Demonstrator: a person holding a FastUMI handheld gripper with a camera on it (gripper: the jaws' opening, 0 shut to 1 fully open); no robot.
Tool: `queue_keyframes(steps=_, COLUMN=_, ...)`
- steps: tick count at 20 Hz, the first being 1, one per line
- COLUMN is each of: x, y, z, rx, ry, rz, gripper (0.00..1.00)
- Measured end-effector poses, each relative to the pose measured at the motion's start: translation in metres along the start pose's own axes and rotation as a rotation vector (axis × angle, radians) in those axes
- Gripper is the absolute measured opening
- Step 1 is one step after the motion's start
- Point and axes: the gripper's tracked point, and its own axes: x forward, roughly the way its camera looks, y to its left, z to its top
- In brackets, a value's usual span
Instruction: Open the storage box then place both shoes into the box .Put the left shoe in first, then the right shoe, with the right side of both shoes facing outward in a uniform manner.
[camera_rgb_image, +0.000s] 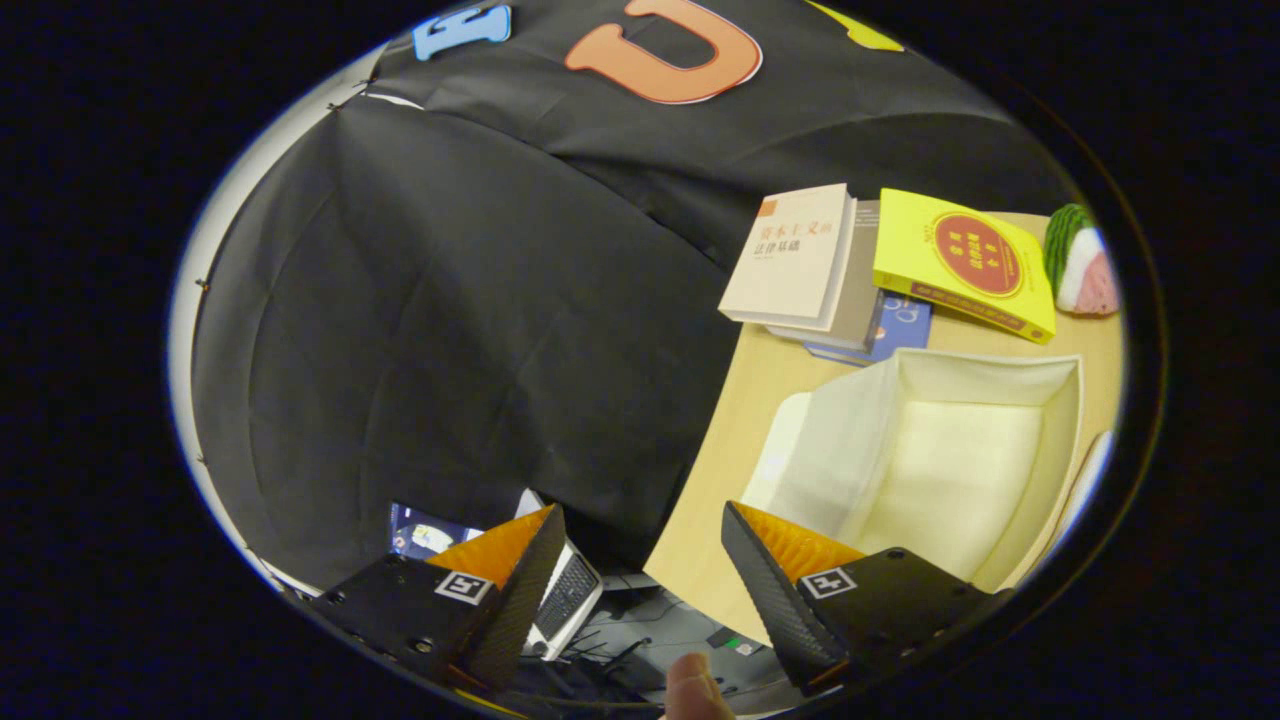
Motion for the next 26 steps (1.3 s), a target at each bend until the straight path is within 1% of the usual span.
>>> queue_keyframes(steps=3, x=-0.035, y=-0.042, z=-0.004, rx=-0.002, ry=-0.015, rz=-0.050, gripper=0.96)
queue_keyframes(steps=5, x=-0.058, y=-0.078, z=-0.007, rx=0.000, ry=-0.024, rz=-0.100, gripper=0.96)
queue_keyframes(steps=9, x=-0.106, y=-0.159, z=-0.019, rx=-0.012, ry=-0.037, rz=-0.245, gripper=0.96)
queue_keyframes(steps=12, x=-0.139, y=-0.220, z=-0.037, rx=-0.013, ry=-0.021, rz=-0.359, gripper=0.96)
queue_keyframes(steps=15, x=-0.166, y=-0.281, z=-0.055, rx=-0.044, ry=-0.004, rz=-0.474, gripper=0.96)
queue_keyframes(steps=18, x=-0.186, y=-0.344, z=-0.079, rx=-0.048, ry=0.036, rz=-0.587, gripper=0.96)
queue_keyframes(steps=23, x=-0.201, y=-0.427, z=-0.118, rx=0.000, ry=0.126, rz=-0.716, gripper=0.95)
queue_keyframes(steps=26, x=-0.198, y=-0.452, z=-0.141, rx=0.007, ry=0.182, rz=-0.713, gripper=0.95)
